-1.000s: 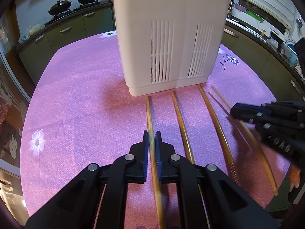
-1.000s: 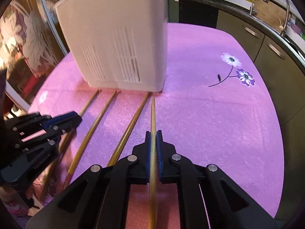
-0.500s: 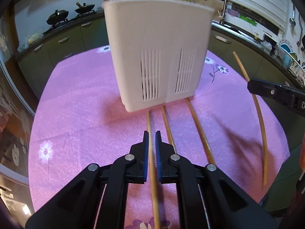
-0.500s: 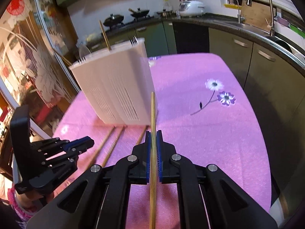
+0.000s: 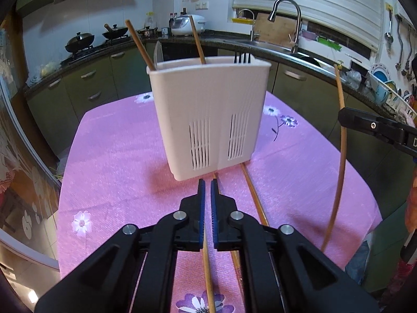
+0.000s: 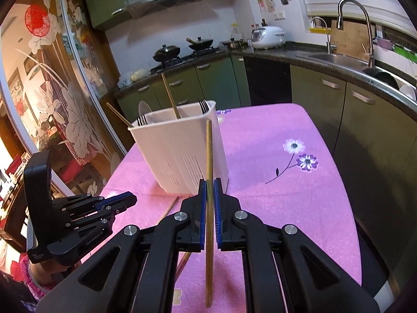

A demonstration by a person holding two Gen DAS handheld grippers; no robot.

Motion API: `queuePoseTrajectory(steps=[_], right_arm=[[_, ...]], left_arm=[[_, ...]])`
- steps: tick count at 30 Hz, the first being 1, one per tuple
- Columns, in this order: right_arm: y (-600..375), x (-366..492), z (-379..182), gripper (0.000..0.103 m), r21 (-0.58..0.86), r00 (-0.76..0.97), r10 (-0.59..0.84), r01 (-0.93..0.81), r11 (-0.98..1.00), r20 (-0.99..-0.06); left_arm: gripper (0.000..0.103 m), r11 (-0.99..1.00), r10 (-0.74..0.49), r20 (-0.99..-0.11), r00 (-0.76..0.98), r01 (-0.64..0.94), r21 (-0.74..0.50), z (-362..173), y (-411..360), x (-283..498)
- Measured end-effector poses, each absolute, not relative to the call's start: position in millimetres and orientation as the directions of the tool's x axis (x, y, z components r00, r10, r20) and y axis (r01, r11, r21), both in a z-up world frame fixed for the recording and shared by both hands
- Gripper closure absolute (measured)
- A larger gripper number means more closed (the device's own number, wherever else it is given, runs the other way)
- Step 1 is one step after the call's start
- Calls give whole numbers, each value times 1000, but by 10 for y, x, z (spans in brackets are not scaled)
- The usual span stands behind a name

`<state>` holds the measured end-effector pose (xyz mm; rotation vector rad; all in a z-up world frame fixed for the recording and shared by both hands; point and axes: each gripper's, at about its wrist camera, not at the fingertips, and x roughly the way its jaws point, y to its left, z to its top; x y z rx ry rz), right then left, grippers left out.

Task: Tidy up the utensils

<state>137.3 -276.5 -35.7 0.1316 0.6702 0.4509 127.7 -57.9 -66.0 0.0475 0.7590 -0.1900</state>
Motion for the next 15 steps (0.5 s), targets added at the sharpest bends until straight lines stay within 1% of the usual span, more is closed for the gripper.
queuePoseTrajectory(steps=[3,5,6,8,11,15], right_arm=[[-2771,1335,-306,97,260,696,450,-368,893,-559],[-2766,1323,-300,97,259,696,449,-368,893,-560],[-2766,1318,-299,97,260,696,450,-369,892,-559],[-2782,1313,-303,97,266,697,455,-369,890,-555],[-2806,1329,-321,97,272,697,455,-366,890,-554],[-2813,1340,-322,97,272,695,456,-367,890,-555]], left_arm=[[100,981,-155,-684,713,194,-20,-596,-559,1272],[100,978,-152,-730,666,208,-14,-660,-564,1366],[100,979,-151,-745,649,203,-21,-721,-551,1413],[100,979,-118,-773,623,204,15,-866,-591,1466],[100,979,-112,-819,563,205,8,-1118,-615,1534],[99,981,-98,-841,532,193,8,-1330,-627,1592]])
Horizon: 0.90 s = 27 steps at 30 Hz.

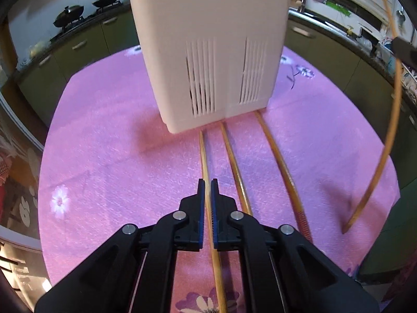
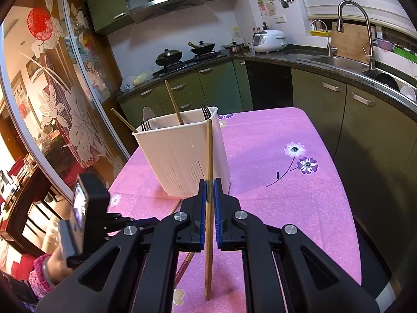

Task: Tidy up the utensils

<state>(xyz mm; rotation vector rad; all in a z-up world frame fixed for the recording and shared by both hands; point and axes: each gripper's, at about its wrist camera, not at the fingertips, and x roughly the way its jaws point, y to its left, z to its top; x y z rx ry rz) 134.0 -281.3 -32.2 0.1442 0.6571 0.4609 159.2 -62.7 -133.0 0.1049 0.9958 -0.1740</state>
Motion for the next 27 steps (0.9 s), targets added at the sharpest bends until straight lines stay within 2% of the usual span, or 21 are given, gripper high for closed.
queuePoseTrajectory(steps=[7,9,10,11,12,15,16,17,18,19,27], right_arm=[[-2817,1355,-337,97,281,694,461,-365,888,-553],[-2812,1358,-339,97,280,694,461,-366,887,-553],[-2814,1364,-342,97,280,694,461,-366,887,-553],[-2816,1368,-346,97,281,694,462,-366,887,-553],[-2816,1365,-344,97,283,694,462,-366,887,-552],[-2824,1363,-353,97,285,693,466,-369,885,-550],[-2823,1363,-354,97,284,693,465,-368,885,-551],[-2822,1363,-356,97,285,693,465,-368,885,-551],[-2826,1366,-359,97,286,693,464,-366,886,-551],[-2829,1366,-361,97,286,693,463,-365,886,-552],[-2845,1344,-359,97,290,693,469,-369,883,-547]], left_arm=[[93,987,-72,-849,524,158,14,-1372,-605,1628],[77,987,-81,-850,520,161,5,-1359,-586,1588],[64,987,-80,-846,528,162,8,-1351,-586,1565],[57,986,-81,-843,531,168,11,-1354,-592,1555],[56,985,-81,-844,530,170,13,-1367,-601,1553],[57,983,-89,-859,503,185,7,-1448,-632,1585],[65,982,-90,-855,512,188,9,-1447,-637,1581],[82,981,-94,-854,512,193,8,-1437,-644,1580],[92,980,-96,-855,510,197,7,-1438,-647,1580],[97,980,-97,-856,508,199,7,-1431,-655,1587],[97,979,-137,-836,532,203,-32,-1314,-593,1575]])
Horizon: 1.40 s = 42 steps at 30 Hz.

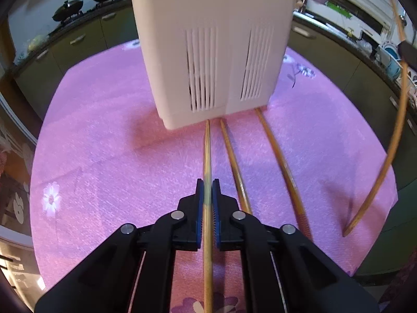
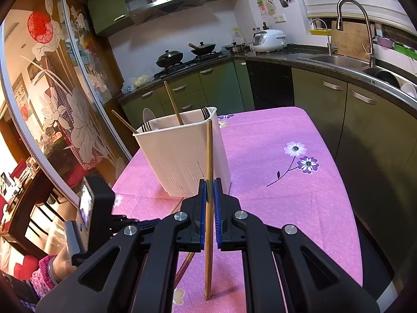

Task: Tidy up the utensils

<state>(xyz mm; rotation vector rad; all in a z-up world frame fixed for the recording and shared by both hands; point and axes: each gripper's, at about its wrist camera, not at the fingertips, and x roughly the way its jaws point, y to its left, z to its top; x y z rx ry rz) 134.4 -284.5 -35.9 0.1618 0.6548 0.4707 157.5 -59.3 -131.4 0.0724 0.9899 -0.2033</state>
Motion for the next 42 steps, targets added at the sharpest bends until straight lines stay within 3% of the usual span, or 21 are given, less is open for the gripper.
queuePoseTrajectory(steps=[24,36,42], right_arm=[[-2822,1296,-214,97,274,704,487,-404,873,-517],[-2823,1272,-159,96,270,708,491,-411,871,-508],[-2819,1281,-172,97,274,706,492,-409,870,-510]], left_arm=[[97,969,-206,-644,737,247,-27,-160,-525,1041],[97,963,-230,-547,804,271,-8,530,-412,1102],[97,966,-217,-457,862,256,25,1030,-434,1246]])
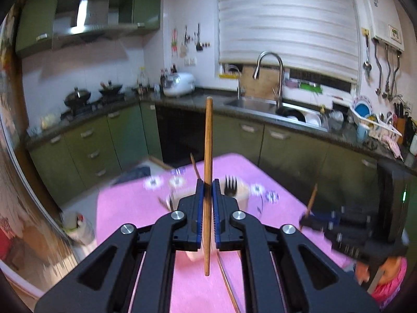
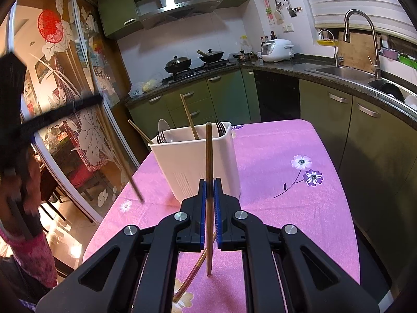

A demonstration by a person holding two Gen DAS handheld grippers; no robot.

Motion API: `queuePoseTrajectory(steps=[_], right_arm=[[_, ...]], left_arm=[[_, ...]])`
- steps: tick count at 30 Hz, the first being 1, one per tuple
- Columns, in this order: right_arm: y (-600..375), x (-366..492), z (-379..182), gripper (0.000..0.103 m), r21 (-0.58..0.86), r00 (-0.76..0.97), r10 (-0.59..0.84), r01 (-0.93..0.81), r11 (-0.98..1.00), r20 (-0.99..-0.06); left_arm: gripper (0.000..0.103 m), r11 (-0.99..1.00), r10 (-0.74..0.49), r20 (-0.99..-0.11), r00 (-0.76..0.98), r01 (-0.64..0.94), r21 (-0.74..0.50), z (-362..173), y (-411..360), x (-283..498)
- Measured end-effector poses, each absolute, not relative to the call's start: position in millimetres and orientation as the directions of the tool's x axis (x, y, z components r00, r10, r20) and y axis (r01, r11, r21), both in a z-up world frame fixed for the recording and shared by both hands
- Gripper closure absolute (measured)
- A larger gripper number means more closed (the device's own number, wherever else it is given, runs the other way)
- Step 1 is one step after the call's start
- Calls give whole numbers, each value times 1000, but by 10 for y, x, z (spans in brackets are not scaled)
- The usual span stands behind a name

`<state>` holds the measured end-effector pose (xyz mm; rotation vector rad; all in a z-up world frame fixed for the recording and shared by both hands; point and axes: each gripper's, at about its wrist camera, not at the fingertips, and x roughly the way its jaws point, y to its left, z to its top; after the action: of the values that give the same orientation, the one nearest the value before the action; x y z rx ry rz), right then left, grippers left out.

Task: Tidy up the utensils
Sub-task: 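Lower the left chopstick into the holder while the right lowers its chopstick in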

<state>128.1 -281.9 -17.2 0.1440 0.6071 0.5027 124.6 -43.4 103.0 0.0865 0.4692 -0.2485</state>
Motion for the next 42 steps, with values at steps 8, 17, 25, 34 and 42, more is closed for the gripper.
queuePoseTrajectory(steps=[8,17,25,34,42], right_arm=[[-2819,1301,-184,96,277,704,488,-402,872,-516],[-2797,1306,-125,97,271,709,489,-408,872,-507],[-2757,1357,334,97,215,769,473,-422,881,-430],[-2673,1447,1012,97,143,830,452,-430,892,-326],[-2615,1549,1427,97,137,846,462,-442,887,-267]], left_arm=[[97,970,-216,-363,907,243,29,1490,-529,1462],[97,980,-182,-310,933,198,20,1595,-550,1680],[97,987,-148,-373,916,160,2,1144,-537,2081],[97,989,-132,-450,883,148,0,677,-573,2225],[97,990,-121,-509,852,138,-6,380,-564,2279]])
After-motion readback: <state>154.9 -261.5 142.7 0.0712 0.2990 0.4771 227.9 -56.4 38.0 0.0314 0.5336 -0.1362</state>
